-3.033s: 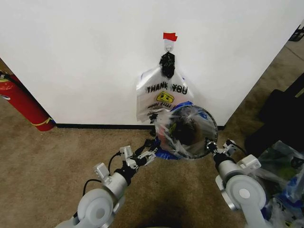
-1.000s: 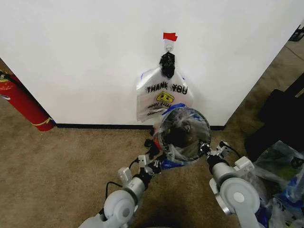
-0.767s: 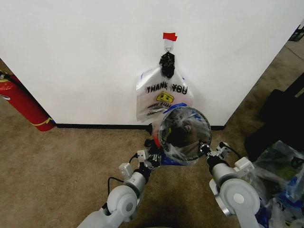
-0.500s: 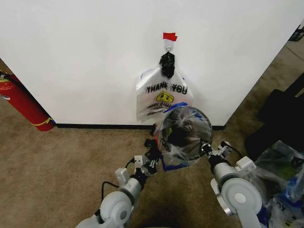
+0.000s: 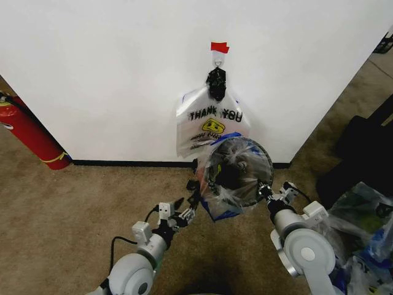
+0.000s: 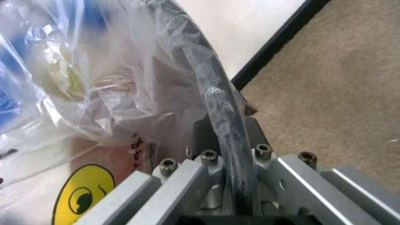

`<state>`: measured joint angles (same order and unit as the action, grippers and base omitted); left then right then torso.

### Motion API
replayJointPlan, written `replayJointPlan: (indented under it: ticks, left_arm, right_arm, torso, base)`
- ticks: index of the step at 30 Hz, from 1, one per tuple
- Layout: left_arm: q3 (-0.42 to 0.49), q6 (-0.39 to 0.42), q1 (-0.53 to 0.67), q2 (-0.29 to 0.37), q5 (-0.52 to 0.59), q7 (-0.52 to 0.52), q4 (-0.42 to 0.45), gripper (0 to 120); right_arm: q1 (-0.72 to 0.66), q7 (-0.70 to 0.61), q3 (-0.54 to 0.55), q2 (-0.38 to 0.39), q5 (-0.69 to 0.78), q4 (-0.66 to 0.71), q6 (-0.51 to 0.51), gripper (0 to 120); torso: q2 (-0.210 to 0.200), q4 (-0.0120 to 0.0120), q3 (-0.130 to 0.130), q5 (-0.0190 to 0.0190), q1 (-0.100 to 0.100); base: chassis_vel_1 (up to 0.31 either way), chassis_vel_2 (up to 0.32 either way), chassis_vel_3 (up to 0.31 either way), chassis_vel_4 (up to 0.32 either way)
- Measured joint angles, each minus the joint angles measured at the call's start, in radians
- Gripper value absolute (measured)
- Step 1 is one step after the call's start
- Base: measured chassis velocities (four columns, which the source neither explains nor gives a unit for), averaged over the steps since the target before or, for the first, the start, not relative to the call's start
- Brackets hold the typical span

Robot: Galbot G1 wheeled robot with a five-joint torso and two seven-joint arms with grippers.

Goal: Pick up the garbage bag from the wall and place it over the trash bin.

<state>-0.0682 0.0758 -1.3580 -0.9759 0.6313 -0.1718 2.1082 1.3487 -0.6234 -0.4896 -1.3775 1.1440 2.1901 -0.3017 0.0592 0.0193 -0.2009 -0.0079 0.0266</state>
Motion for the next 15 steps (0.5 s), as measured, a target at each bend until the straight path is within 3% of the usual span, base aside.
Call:
replayJointPlan:
  ticks: [4, 8, 11, 13, 15]
  left_arm:
    - [-0.022, -0.114, -0.007, -0.025, -0.094, -0.027, -0.004, 98]
    - [-0.07, -0.207, -0.012, -0.057, -0.14, -0.069, 0.012, 100]
    - [-0.166, -0.275, -0.035, -0.079, -0.188, -0.086, 0.035, 100]
    - [-0.184, -0.281, -0.041, -0.082, -0.192, -0.088, 0.04, 100]
    - [-0.274, -0.302, -0.087, -0.097, -0.214, -0.094, 0.062, 100]
  right_arm:
    - [-0.009, -0.036, -0.003, 0.017, 0.028, -0.007, -0.038, 0]
    - [-0.027, -0.118, 0.009, 0.027, 0.044, -0.023, -0.088, 0]
    - [-0.045, -0.15, 0.023, 0.034, 0.071, -0.051, -0.145, 0]
    - [-0.047, -0.147, 0.028, 0.036, 0.078, -0.057, -0.157, 0]
    - [-0.062, -0.155, 0.056, 0.05, 0.119, -0.077, -0.226, 0]
  torso:
    - [0.0, 0.0002, 0.0, -0.0001, 0.0]
    - [0.0, 0.0002, 0.0, -0.0003, 0.0]
    - [0.0, 0.0, 0.0, -0.0002, 0.0]
    - [0.0, 0.0001, 0.0, -0.0001, 0.0]
    - [0.0, 0.0, 0.0, -0.0001, 0.0]
  base:
    - [0.0, 0.0, 0.0, 0.0]
    - [0.0, 0.0, 0.0, 0.0]
    - [0.0, 0.0, 0.0, 0.0]
    - [0.0, 0.0, 0.0, 0.0]
    - [0.0, 0.0, 0.0, 0.0]
